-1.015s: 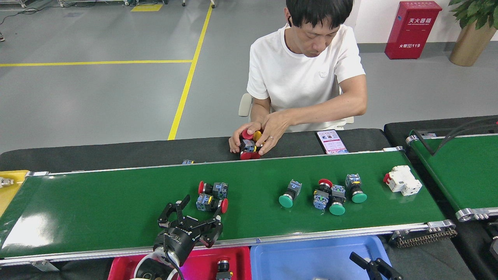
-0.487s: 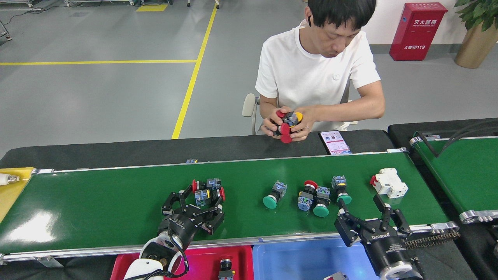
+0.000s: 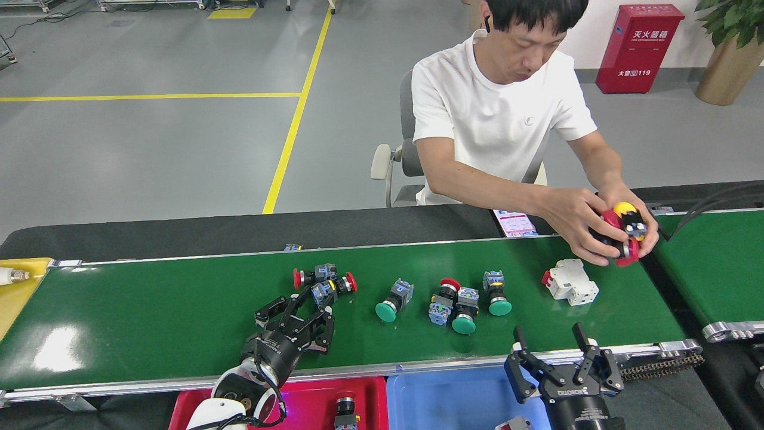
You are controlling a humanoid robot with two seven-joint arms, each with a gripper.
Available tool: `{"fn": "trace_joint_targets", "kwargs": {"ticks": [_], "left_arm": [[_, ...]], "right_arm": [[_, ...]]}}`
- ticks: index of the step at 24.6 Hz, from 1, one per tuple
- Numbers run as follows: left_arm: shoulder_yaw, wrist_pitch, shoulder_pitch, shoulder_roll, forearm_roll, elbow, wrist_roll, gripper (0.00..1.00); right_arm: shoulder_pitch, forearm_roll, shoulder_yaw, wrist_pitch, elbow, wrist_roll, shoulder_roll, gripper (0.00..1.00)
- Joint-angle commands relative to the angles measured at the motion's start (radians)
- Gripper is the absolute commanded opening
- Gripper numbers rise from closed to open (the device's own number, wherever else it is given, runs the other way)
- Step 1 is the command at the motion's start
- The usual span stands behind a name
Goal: Pick switch part from conveyor to tray
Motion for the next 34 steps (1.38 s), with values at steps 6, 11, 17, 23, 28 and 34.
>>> {"fn": "trace_joint_targets", "kwargs": {"ticks": [6,11,17,23,28,34], "left_arm": [[0.005,0.003,0.010,-0.004,0.027,-0.067,0.011,0.02],[0.042,-0.002,0.088,0.007,0.033,-0.173,0.011,0.02],[0.180,-0.077,0.332,0.037,0.038,-0.425,0.011,0.03],[0.317,-0.109,0.585,0.063,0.055,-0.572,0.063,0.04],[0.304,-0.114,0.734,0.139,0.056,-0.572,0.166,0.22],[0.297,-0.112,0.736,0.117,0.066,-0.572,0.167,1.00]], "right_arm": [[-0.154,0.044,0.157,0.072,0.119,0.197,0.097,0.99],[-0.277,0.054,0.254,0.150,0.297,0.270,0.109,0.95],[-0.309,0.017,0.263,0.138,0.321,0.292,0.103,0.22],[-0.308,-0.023,0.260,0.095,0.308,0.243,0.100,0.06],[-0.302,-0.074,0.258,0.062,0.251,0.243,0.078,0.05],[-0.155,-0.163,0.260,-0.200,0.022,0.247,0.017,0.06]]}}
